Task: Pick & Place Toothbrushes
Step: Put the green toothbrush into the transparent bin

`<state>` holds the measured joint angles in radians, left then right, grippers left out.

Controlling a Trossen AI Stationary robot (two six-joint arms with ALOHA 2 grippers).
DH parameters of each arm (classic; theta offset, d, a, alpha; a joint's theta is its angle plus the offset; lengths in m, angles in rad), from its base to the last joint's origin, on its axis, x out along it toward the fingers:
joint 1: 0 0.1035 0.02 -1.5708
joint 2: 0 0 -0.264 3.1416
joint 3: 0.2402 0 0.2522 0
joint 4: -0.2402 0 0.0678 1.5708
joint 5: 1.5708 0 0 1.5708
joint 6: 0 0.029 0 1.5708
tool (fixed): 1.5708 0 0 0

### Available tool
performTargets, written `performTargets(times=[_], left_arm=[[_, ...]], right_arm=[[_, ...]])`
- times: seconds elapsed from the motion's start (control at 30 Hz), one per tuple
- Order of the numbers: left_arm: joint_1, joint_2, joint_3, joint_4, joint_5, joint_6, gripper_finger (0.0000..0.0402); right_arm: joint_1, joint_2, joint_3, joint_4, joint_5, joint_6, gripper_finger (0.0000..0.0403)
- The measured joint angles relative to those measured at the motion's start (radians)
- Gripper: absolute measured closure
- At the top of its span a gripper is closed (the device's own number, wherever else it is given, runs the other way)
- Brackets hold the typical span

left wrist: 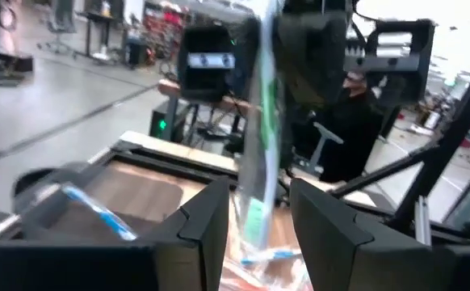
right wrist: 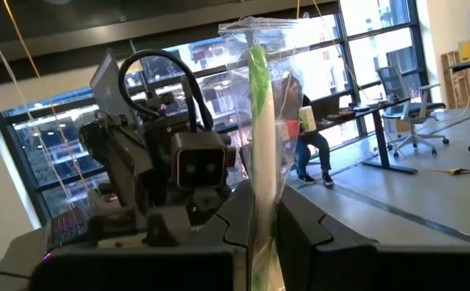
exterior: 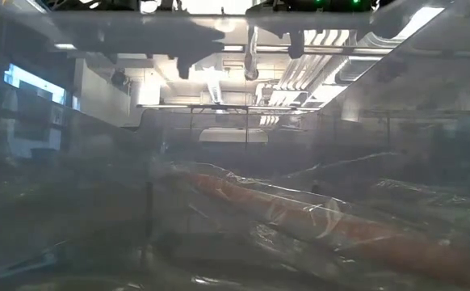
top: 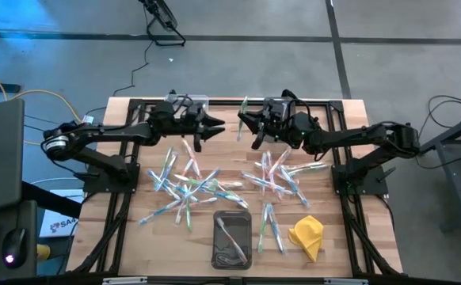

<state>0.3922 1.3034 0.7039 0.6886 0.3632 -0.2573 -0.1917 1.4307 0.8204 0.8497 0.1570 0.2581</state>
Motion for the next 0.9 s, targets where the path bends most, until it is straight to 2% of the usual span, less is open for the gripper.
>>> performTargets(times=[0.2, 0.5, 0.73, 0.9], left_arm=[[0.001, 0.070, 0.073, -0.008, 0.021, 0.000, 0.0271], [0.000, 0.089, 0.089, -0.036, 0.043, -0.002, 0.0271], [0.000, 0.089, 0.089, -0.047, 0.042, -0.002, 0.0271], [0.000, 0.089, 0.089, -0.077, 0.042, -0.003, 0.0271]], right_arm=[[0.013, 0.000, 0.000, -0.011, -0.001, -0.002, 0.0380], [0.037, 0.013, 0.001, -0.015, 0.037, -0.066, 0.0380], [0.041, 0.133, 0.005, 0.122, 0.057, -0.052, 0.0380], [0.035, 0.150, 0.007, 0.198, 0.044, -0.045, 0.0380]])
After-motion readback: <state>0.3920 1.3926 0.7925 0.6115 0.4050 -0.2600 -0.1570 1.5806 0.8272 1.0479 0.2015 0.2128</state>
